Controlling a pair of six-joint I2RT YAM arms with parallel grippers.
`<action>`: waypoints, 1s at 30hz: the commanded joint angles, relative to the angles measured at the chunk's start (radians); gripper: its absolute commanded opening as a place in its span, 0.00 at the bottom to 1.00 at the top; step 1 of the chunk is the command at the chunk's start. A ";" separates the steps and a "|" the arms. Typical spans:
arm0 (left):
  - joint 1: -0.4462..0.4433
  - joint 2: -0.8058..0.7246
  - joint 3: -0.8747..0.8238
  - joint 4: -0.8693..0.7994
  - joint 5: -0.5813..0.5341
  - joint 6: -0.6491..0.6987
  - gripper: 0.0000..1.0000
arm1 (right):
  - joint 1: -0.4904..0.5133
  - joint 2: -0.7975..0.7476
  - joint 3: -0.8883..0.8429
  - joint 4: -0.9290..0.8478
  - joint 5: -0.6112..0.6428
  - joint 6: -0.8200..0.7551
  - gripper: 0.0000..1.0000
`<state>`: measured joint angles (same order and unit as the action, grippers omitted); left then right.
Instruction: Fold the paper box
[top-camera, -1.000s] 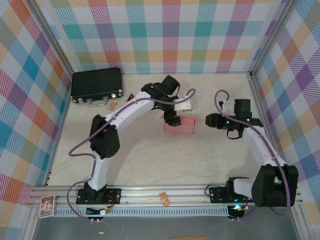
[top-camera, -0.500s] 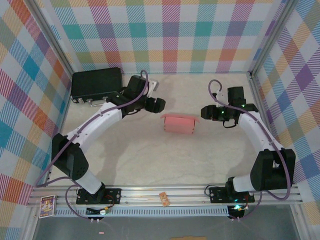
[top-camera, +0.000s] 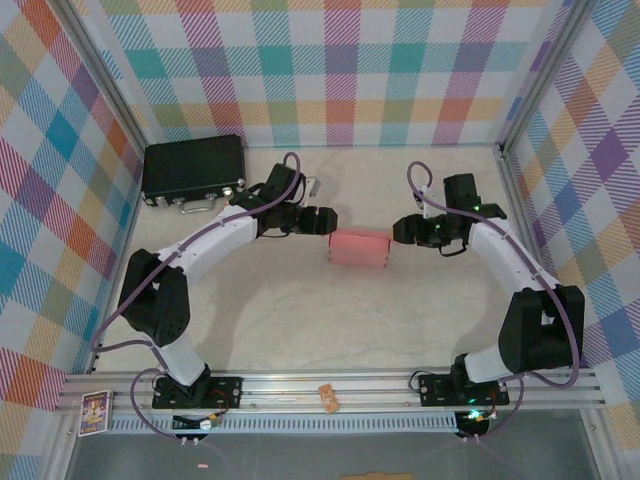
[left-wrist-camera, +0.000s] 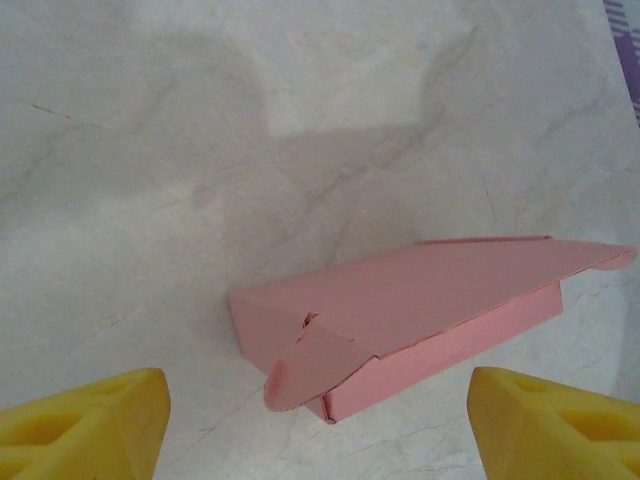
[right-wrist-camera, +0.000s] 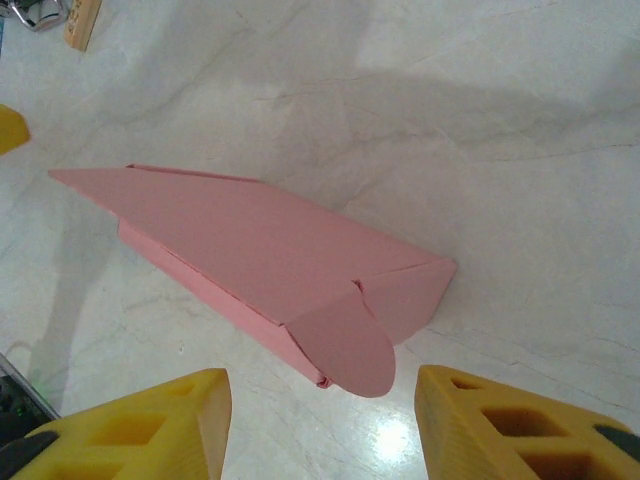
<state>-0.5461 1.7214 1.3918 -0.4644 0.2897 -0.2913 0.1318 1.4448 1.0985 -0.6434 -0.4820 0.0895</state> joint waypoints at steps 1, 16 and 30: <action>0.009 0.035 0.032 0.000 0.084 -0.020 0.74 | 0.011 0.014 0.014 -0.027 -0.030 -0.008 0.51; 0.008 0.070 0.059 0.007 0.205 -0.040 0.56 | 0.032 0.024 0.007 -0.021 -0.038 0.002 0.46; 0.000 0.076 0.035 0.053 0.231 -0.130 0.53 | 0.039 0.026 -0.005 -0.008 -0.030 0.040 0.45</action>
<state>-0.5465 1.7916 1.4254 -0.4438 0.4900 -0.3805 0.1635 1.4631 1.0981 -0.6518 -0.4915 0.1127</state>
